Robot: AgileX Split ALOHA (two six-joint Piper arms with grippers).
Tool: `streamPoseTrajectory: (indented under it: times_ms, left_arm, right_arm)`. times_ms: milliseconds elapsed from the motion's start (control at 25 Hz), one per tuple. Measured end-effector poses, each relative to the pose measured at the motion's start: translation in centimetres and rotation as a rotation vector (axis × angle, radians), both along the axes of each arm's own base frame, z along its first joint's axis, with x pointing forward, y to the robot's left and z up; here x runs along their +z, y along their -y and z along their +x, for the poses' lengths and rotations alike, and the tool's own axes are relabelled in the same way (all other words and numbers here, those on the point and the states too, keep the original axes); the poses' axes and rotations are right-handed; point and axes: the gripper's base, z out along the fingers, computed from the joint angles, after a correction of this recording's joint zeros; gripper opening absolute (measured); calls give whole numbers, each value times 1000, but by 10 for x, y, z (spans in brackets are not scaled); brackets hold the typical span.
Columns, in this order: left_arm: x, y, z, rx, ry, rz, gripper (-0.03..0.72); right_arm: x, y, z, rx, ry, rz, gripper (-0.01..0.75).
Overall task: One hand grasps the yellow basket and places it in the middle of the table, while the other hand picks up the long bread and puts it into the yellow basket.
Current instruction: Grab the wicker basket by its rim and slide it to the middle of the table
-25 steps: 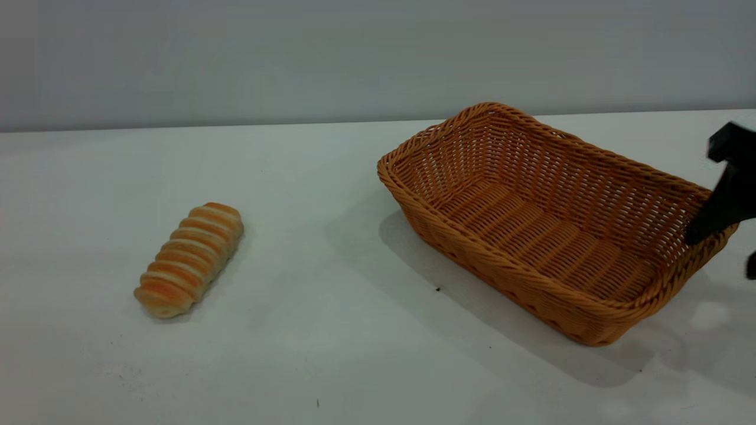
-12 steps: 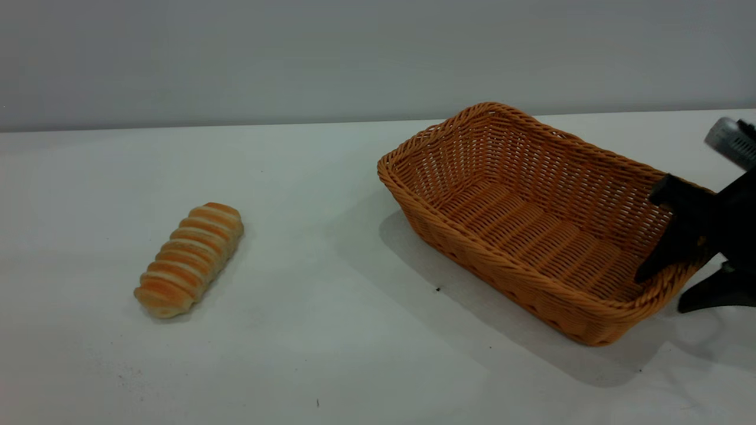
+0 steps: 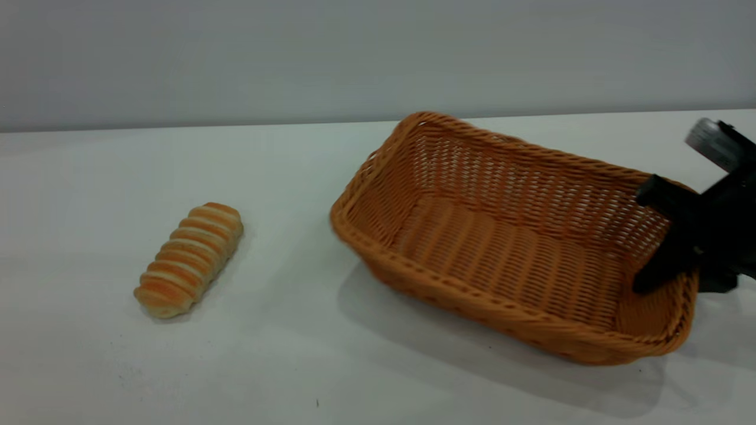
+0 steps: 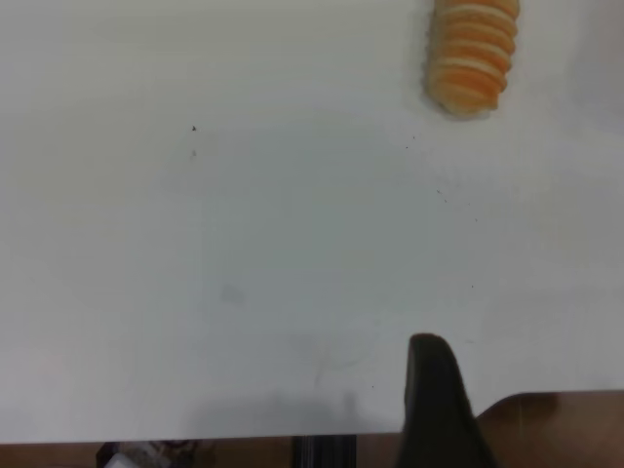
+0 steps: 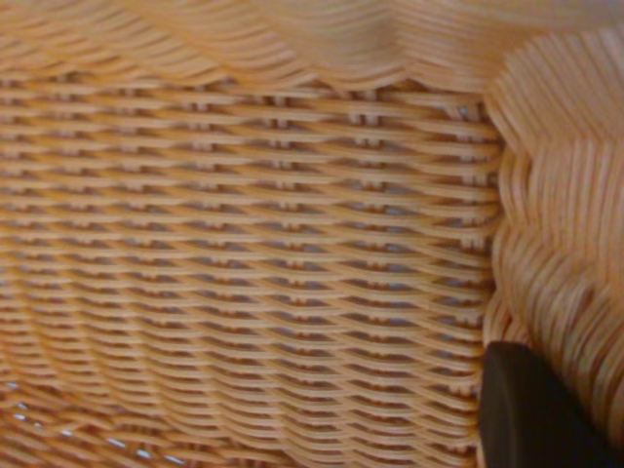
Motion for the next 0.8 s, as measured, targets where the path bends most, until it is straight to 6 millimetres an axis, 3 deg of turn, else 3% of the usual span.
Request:
streamPoseTrajectory:
  times_ms: [480, 680, 800]
  left_arm:
    - [-1, 0, -2, 1, -23, -2, 513]
    - [-2, 0, -2, 1, -30, -2, 513]
    - [-2, 0, -2, 1, -34, -2, 513]
  right_arm:
    - [29, -112, 23, 384, 86, -49, 92]
    - [26, -126, 33, 401, 50, -75, 110]
    - [24, -126, 35, 393, 40, -76, 205]
